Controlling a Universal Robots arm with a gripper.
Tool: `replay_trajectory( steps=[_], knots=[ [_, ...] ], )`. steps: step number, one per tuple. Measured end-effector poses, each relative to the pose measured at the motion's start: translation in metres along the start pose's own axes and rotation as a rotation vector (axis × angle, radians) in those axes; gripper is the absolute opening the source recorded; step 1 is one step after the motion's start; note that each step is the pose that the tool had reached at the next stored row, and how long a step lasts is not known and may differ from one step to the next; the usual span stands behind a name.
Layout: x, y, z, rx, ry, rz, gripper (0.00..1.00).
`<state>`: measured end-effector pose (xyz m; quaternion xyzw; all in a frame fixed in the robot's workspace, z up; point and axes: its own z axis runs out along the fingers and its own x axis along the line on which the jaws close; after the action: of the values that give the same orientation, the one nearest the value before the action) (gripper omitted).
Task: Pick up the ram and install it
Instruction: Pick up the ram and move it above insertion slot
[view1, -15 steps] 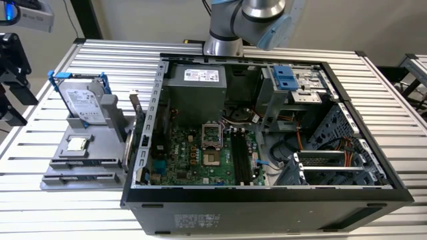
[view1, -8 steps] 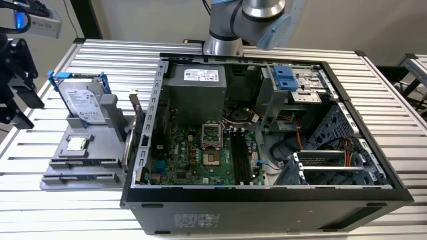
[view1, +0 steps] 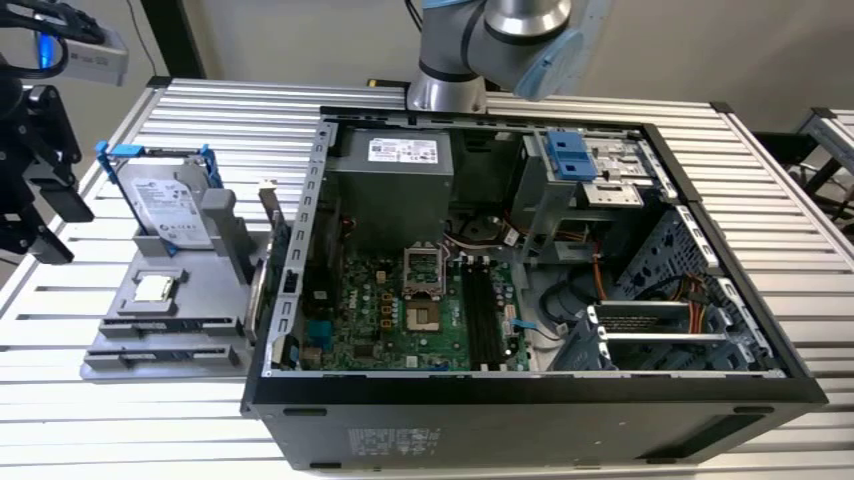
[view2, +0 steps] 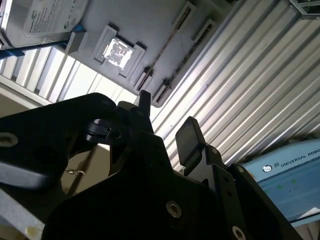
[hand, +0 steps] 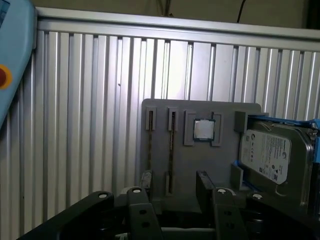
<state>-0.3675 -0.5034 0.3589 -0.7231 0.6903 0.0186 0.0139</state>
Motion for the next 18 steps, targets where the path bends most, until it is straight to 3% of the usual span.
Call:
replay_trajectory(
  steps=[7, 18],
  knots=[
    [0.0001, 0.0, 0.0014, 0.0004, 0.0025, 0.0, 1.0],
    [0.0003, -0.0001, 0.0096, 0.0004, 0.0083, 0.003, 1.0]
  ],
)
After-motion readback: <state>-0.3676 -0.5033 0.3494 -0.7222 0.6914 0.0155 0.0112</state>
